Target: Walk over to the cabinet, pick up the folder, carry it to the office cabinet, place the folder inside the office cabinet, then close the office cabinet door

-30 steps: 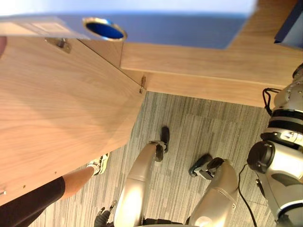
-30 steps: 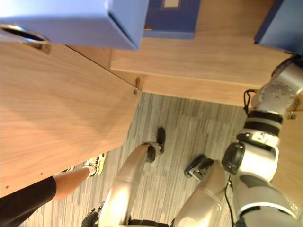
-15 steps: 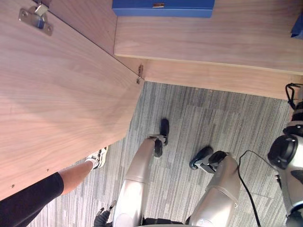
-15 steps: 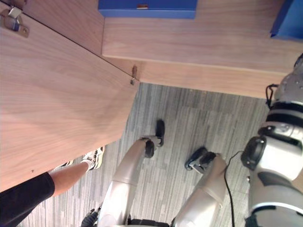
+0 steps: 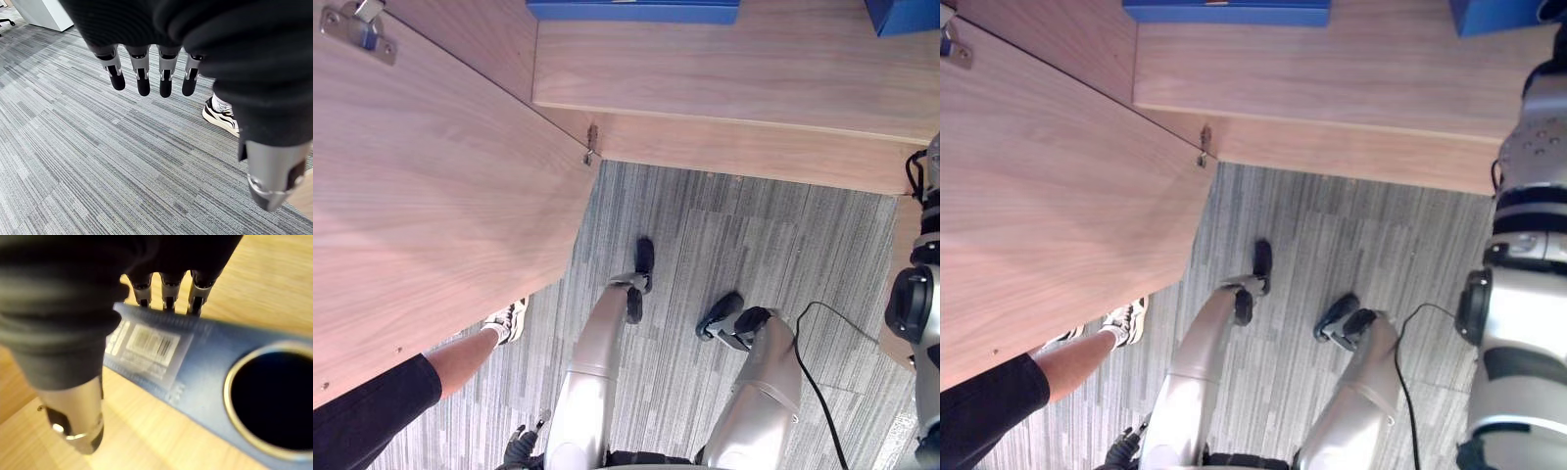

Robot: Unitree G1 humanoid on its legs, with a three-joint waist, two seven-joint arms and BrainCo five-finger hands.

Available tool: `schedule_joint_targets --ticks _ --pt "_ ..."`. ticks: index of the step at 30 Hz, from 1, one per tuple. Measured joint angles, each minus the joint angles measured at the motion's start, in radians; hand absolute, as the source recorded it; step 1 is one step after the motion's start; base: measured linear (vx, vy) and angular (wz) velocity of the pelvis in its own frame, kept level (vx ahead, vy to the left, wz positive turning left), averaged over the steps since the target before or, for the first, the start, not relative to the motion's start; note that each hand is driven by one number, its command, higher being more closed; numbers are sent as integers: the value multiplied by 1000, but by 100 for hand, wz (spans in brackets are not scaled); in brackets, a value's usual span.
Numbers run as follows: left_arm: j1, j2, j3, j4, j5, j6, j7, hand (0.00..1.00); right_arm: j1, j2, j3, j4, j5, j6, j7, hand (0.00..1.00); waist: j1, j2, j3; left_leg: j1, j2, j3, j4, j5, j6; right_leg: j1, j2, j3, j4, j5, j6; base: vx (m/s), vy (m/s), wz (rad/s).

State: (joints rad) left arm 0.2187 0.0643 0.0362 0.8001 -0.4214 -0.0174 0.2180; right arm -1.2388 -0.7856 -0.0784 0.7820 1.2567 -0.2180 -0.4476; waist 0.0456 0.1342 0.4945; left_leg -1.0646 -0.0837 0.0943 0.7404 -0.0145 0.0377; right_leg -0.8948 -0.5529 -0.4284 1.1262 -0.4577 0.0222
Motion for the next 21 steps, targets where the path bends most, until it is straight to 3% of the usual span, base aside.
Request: schedule_joint_targets --ticks 11,17,21 --pt "1 10 10 -28 31 -12 -1 0 -14 5 2 19 0 3 34 0 0 -16 -4 112 1 23 -150 53 16 96 15 -37 -121 56 5 80 -29 0" --pt "1 21 21 -27 33 -12 -10 0 58 49 12 107 -17 52 66 0 -8 -39 -13 222 9 25 -253 74 12 198 56 -59 -235 99 16 85 -37 -12" --pt "1 25 25 -55 32 -12 -17 0 90 66 44 160 -26 114 86 0 -7 -43 -15 307 19 29 -388 131 8 251 99 -71 -342 150 18 78 -45 -16"
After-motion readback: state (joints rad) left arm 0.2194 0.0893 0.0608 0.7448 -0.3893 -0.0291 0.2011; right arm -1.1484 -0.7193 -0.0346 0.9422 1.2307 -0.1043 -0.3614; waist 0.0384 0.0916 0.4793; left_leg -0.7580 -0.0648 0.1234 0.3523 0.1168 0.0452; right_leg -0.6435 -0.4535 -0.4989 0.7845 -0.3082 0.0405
